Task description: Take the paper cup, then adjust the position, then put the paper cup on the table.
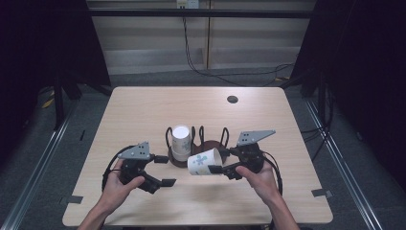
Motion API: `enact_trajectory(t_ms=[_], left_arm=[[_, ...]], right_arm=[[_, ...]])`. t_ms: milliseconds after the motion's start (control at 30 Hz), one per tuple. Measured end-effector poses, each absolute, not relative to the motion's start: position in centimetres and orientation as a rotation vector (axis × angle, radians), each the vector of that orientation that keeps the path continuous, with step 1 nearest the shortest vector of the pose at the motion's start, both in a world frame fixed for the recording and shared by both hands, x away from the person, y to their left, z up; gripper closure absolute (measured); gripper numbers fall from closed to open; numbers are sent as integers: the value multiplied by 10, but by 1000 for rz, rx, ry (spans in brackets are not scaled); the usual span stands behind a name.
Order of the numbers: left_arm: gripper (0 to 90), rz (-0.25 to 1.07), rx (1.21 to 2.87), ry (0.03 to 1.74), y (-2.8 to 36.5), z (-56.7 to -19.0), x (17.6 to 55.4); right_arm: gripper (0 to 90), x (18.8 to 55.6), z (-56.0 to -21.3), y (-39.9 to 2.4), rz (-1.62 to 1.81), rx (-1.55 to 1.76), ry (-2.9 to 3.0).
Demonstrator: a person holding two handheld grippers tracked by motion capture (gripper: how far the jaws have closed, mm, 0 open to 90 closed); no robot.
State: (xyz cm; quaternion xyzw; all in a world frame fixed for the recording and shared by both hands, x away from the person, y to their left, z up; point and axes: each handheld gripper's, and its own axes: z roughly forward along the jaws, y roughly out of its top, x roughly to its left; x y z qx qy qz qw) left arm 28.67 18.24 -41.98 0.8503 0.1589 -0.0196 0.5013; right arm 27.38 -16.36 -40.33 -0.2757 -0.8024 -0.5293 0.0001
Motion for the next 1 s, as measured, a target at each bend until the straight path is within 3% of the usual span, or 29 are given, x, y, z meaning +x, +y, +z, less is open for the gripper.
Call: enact_trajectory(t_ms=[1000], left_arm=[[160,-27,2032,436,194,-422,294]], right_arm=[[305,264,-405,-227,-1604,-1052,-2562]])
